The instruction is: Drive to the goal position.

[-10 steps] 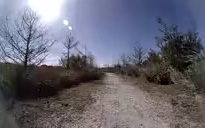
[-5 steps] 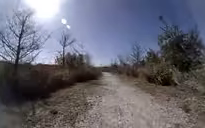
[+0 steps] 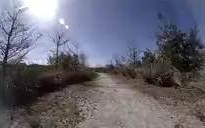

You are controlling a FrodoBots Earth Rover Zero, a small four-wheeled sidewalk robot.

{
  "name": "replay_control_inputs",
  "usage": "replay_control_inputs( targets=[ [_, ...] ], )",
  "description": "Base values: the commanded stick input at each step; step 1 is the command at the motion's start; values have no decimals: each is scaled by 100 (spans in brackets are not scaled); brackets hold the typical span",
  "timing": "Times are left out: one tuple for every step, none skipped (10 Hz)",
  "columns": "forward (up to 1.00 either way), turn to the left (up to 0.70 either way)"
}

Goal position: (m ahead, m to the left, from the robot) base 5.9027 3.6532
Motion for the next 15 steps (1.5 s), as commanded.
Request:
replay_control_inputs(
  targets=[
    [66,0],
    [66,0],
    [66,0],
    [66,0],
    [66,0],
    [66,0],
    [66,0],
    [66,0],
    [66,1],
    [66,3],
    [66,5],
    [66,15],
    [66,13],
    [66,10],
    [66,7]
  ],
)
